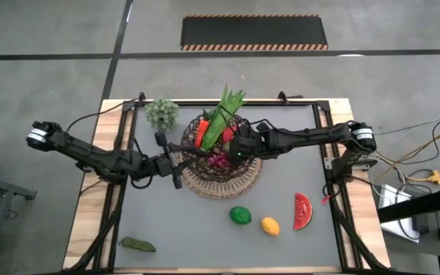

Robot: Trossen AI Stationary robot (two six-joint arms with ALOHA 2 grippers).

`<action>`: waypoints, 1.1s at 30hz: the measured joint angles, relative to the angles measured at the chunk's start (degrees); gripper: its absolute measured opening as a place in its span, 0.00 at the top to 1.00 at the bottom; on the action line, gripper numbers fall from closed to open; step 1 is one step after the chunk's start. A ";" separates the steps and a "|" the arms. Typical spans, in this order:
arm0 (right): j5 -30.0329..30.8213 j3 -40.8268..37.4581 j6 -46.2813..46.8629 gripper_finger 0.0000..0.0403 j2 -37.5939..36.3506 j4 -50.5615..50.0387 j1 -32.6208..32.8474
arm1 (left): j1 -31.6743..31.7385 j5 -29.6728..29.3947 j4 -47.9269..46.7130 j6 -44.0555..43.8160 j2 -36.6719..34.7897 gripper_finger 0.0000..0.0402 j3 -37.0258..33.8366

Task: Build produce basket
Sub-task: Put the green lime into the basket

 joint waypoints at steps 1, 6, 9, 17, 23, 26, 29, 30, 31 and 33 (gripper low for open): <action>-0.01 -0.01 -0.02 0.64 -0.41 -0.11 0.00 | 0.00 0.00 0.01 0.02 -0.02 0.61 0.00; -1.22 0.32 -0.12 0.61 -3.55 -1.26 0.66 | 0.00 0.00 0.00 0.04 -0.02 0.61 0.00; -5.71 1.15 -0.35 0.61 -5.28 -1.64 1.68 | 0.00 0.00 0.00 0.11 -0.02 0.61 0.00; -27.78 1.65 8.11 0.55 -8.21 -2.20 7.52 | 0.00 0.00 -0.10 0.56 -0.02 0.61 0.00; -28.46 1.62 12.88 0.40 -7.99 -6.76 13.50 | 0.00 0.00 -0.07 0.57 -0.02 0.61 0.00; -27.93 0.97 11.97 0.31 -7.54 -8.68 17.17 | 0.00 0.00 -0.04 0.55 -0.02 0.61 0.00; -25.70 -0.78 9.23 0.23 -7.38 -8.63 21.29 | 0.00 0.00 0.12 0.56 -0.02 0.61 0.00; -24.73 -1.62 8.44 0.21 -7.37 -8.11 22.56 | 0.00 0.00 0.28 0.55 -0.02 0.61 0.00; -23.46 -2.43 7.83 0.19 -7.33 -7.90 23.75 | 0.00 0.03 0.53 0.54 -0.02 0.61 0.00; -20.13 -4.09 6.68 0.16 -7.25 -7.20 26.13 | -0.02 0.45 0.59 -0.34 -0.04 0.61 0.02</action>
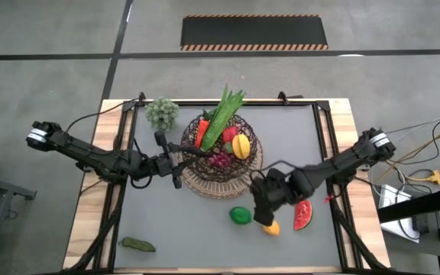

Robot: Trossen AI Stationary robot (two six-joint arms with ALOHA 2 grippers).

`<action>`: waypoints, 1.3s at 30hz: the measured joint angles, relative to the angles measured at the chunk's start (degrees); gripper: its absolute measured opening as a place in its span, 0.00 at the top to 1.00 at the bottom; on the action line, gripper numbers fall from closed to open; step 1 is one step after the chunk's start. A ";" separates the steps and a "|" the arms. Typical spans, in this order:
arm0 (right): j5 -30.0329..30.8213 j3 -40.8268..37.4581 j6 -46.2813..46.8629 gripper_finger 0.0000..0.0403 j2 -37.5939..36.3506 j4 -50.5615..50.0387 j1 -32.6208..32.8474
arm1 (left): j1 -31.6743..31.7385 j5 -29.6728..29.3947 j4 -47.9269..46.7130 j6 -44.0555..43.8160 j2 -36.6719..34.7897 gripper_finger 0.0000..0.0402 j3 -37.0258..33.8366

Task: Build produce basket
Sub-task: Put the green lime into the basket

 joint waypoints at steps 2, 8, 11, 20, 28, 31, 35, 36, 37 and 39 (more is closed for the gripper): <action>3.22 -1.82 -2.02 0.14 -0.07 1.93 2.22 | 0.01 1.88 -0.04 -2.02 0.00 0.61 0.00; 11.52 -8.46 -11.13 0.14 -0.66 12.95 6.97 | 0.00 16.66 0.01 -10.07 0.00 0.61 0.02; 14.48 -12.64 -16.74 0.16 -0.82 20.22 7.92 | -0.29 23.07 0.35 -16.19 1.11 0.61 0.93; 14.83 -27.38 -27.38 0.19 -4.41 43.54 9.07 | -6.00 22.94 0.42 -22.83 13.30 0.61 8.31; 18.66 -37.81 -44.80 0.19 -11.49 67.77 10.15 | -11.71 13.70 -4.31 -22.98 25.39 0.61 17.91; 16.77 -42.52 -55.12 0.19 -13.35 81.07 10.02 | -13.03 12.09 -5.25 -24.96 28.97 0.61 20.88; 10.51 -49.25 -65.66 0.19 -14.81 98.27 7.56 | -13.81 12.03 -7.52 -29.14 32.55 0.61 24.45; 8.13 -50.84 -66.84 0.19 -15.32 101.83 6.47 | -13.90 12.01 -8.41 -30.13 33.21 0.61 25.20; 5.56 -52.30 -67.64 0.19 -15.87 104.54 5.07 | -13.94 12.01 -8.74 -30.97 34.00 0.61 25.94; 0.16 -54.37 -67.73 0.19 -16.50 108.39 1.76 | -14.02 12.01 -10.89 -33.04 35.07 0.61 27.52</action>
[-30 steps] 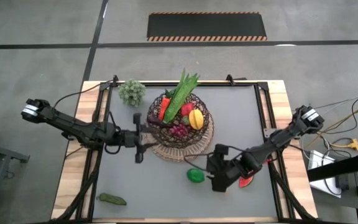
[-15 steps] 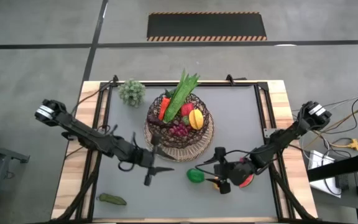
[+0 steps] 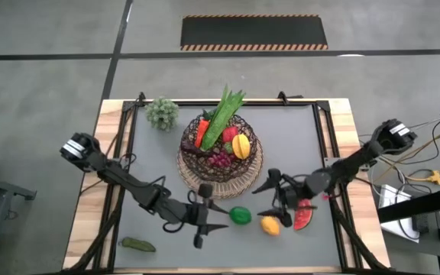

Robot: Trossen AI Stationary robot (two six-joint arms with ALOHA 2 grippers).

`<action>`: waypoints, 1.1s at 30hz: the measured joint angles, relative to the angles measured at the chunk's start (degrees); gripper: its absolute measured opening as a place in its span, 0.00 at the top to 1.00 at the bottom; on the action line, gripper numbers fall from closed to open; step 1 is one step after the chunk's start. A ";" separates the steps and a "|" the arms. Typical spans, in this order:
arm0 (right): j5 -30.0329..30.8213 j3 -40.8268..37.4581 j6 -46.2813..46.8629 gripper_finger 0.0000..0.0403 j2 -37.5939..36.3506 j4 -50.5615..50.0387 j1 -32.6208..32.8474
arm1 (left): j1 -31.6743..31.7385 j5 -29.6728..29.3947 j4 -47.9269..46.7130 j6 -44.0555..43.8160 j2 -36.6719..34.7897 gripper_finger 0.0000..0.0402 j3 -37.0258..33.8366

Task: Build produce basket
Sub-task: Put the green lime into the basket

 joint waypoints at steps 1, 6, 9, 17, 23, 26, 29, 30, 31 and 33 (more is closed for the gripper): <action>-1.66 -1.04 0.19 0.19 -0.36 0.62 -1.85 | -0.03 -0.06 -1.21 -0.36 0.57 0.61 0.84; -6.30 -4.13 1.50 0.19 -2.58 1.92 -11.02 | -0.03 -0.15 -3.18 -1.68 2.92 0.61 4.01; -8.75 -5.86 2.03 0.19 -5.23 2.10 -14.54 | -0.03 -0.20 -3.37 -1.72 3.97 0.61 5.12; -10.00 -12.89 3.08 0.19 -15.27 2.94 -16.05 | -0.25 -0.20 -7.51 -8.32 4.20 0.58 5.86; -10.00 -16.19 5.34 0.19 -21.76 3.19 -16.05 | -0.22 -2.50 -8.05 -10.71 7.67 0.44 8.33; -9.98 -17.12 6.26 0.19 -23.24 3.28 -16.05 | -0.23 -2.74 -12.07 -10.42 10.59 0.38 12.21; -9.98 -17.69 7.28 0.19 -24.03 3.15 -16.03 | -0.05 -2.87 -20.10 -10.15 13.82 0.35 17.74; -10.00 -17.77 7.48 0.19 -24.11 3.23 -16.00 | 0.06 -3.07 -23.45 -9.82 14.86 0.34 19.40; -9.99 -18.00 7.55 0.19 -24.34 3.08 -16.00 | 0.15 -3.10 -25.86 -9.24 16.17 0.34 21.47; -10.00 -18.08 7.95 0.19 -24.38 3.19 -16.00 | 0.18 -3.10 -31.65 -8.86 18.27 0.34 24.69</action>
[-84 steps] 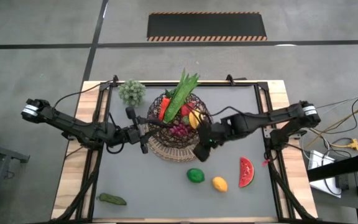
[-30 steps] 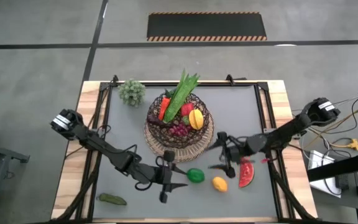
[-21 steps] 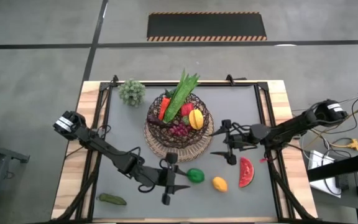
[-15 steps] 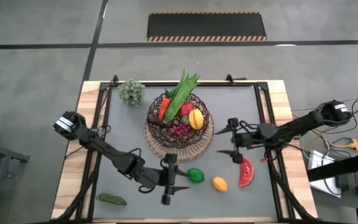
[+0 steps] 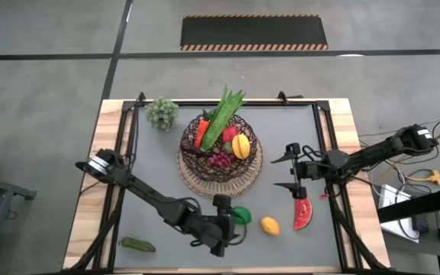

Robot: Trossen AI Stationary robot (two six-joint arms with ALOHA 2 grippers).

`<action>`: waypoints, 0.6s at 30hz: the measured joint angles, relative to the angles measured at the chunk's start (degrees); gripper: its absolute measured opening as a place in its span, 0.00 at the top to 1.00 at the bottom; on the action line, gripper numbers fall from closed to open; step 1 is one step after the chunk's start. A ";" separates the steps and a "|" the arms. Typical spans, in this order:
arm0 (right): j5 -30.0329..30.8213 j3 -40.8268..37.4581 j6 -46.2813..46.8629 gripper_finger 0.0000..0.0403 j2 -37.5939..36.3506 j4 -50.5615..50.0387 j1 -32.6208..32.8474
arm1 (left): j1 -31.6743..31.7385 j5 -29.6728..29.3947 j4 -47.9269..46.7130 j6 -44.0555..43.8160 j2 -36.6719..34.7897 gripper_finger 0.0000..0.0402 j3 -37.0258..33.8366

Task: Build produce basket
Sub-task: Put the green lime into the basket

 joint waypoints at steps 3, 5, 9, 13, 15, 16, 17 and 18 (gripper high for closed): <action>-0.02 -0.15 0.75 0.19 -0.09 -0.07 0.00 | 0.20 0.40 -6.65 0.13 3.14 0.34 4.29; -0.03 -0.15 1.11 0.19 -0.02 -0.10 0.00 | 0.44 0.46 -10.57 0.24 5.05 0.34 6.22; -0.07 -0.15 1.16 0.19 0.00 -0.09 0.00 | 1.83 0.65 -11.62 2.43 7.66 0.34 6.94; -0.09 -0.18 1.62 0.19 0.02 -0.07 0.00 | 3.80 0.60 -10.58 2.68 8.77 0.34 6.61; -0.09 -0.24 1.68 0.19 0.04 -0.09 0.00 | 4.57 0.61 -10.62 2.68 9.14 0.34 6.51; -0.07 -0.26 1.69 0.19 0.04 -0.12 0.00 | 4.87 0.61 -10.61 2.68 9.21 0.34 6.47; -0.09 -0.26 1.69 0.19 0.04 -0.10 0.00 | 5.09 0.61 -10.57 2.70 9.21 0.34 6.37; -0.09 -0.26 1.71 0.19 0.04 -0.10 0.00 | 5.34 0.63 -10.57 2.70 9.21 0.34 6.30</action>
